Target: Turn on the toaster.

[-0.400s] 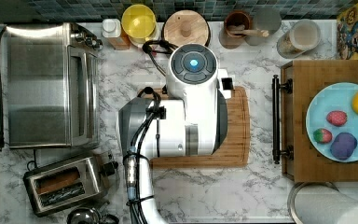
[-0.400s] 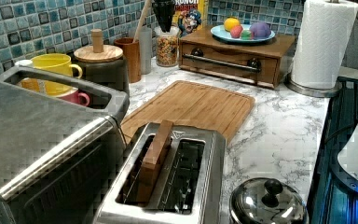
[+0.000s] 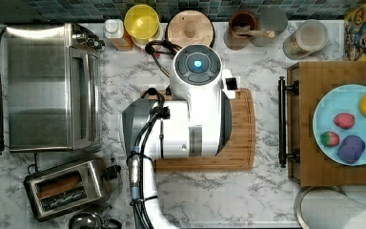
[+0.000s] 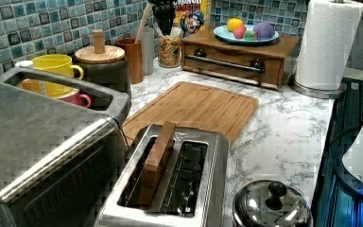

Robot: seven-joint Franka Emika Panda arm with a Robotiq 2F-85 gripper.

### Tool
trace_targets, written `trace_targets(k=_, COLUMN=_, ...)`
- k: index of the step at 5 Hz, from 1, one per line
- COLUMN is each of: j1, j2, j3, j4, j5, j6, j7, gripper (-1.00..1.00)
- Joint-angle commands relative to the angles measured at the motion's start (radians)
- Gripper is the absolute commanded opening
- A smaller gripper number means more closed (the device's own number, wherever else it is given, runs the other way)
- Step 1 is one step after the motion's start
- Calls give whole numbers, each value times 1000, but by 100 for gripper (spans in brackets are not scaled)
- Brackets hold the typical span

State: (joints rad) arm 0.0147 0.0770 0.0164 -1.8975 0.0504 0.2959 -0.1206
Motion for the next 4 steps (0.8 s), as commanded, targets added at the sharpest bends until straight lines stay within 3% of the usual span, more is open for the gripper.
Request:
trace_targets(k=1, j1=35, j2=-57, j3=69, j4=-82, j5=67, j6=102, j7=-338, gripper=-100)
trace_targets(k=2, j1=32, j2=-38, j3=80, j4=-79, j5=160, j6=95, j7=-528, gripper=-100)
trace_targets(k=4, j1=52, j2=-29, j3=124, j4=-112, j5=192, j6=87, j7=-701, gripper=-100)
